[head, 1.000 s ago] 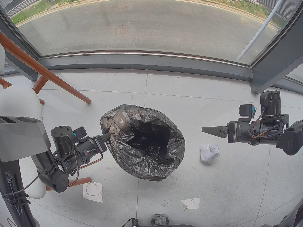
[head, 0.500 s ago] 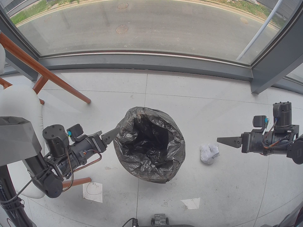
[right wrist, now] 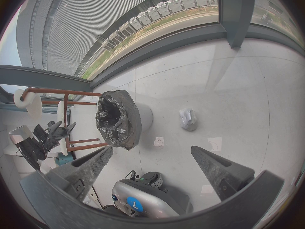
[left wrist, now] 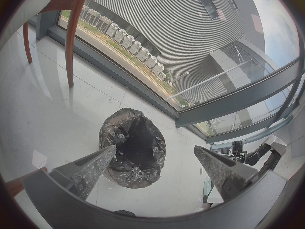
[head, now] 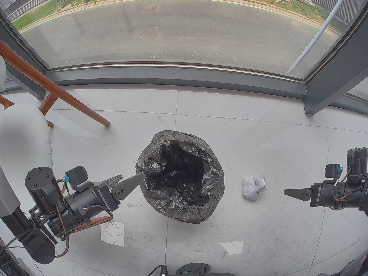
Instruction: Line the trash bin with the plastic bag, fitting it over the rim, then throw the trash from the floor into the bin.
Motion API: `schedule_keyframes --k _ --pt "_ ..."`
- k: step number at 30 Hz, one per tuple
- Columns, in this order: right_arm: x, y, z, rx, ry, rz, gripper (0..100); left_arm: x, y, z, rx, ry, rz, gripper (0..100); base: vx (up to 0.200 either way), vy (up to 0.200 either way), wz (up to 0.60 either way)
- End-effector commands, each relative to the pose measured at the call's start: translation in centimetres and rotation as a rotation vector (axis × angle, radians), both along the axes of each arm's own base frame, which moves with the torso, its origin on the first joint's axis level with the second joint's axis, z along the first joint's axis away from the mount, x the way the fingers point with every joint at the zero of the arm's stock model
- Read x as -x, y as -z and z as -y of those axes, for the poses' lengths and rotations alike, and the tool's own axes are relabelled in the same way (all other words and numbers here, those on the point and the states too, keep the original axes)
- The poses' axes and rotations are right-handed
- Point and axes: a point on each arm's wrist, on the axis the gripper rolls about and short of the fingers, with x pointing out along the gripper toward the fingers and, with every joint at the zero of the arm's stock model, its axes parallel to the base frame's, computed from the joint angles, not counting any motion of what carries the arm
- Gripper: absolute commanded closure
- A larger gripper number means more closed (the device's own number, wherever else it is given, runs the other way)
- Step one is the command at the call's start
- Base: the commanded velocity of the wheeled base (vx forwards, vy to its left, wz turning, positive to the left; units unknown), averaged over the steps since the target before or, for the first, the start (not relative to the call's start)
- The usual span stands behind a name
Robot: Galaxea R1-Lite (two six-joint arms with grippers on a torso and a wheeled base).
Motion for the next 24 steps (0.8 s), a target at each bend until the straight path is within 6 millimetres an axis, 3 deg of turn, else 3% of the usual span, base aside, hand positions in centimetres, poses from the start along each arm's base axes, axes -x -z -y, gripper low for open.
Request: schedule_keyframes --k 1,8,15,21,24 --pt "-0.2 0.0 0.0 0.001 -0.001 0.001 0 0.7 -0.9 -0.2 0.017 0.005 0.043 0 0.000 -0.200 0.00" --pt "-3.9 0.1 -0.2 -0.003 0.011 0.086 0 0.9 -1.1 -0.3 0.019 0.006 0.053 0 0.000 -0.200 0.00" --pt "-7.1 2.4 -1.5 0.039 -0.044 0.074 0 0.8 -1.2 -0.3 0.009 -0.002 0.066 0 0.000 -0.200 0.00" --pt "-10.7 3.2 -2.6 0.059 -0.030 0.090 0 1.0 -1.8 -0.4 0.023 0.001 0.091 0 0.000 0.000 0.00" --pt "-12.3 3.4 -3.4 0.074 -0.027 0.113 0 1.4 -2.1 -0.6 0.046 0.003 0.088 0 -0.200 0.000 0.00"
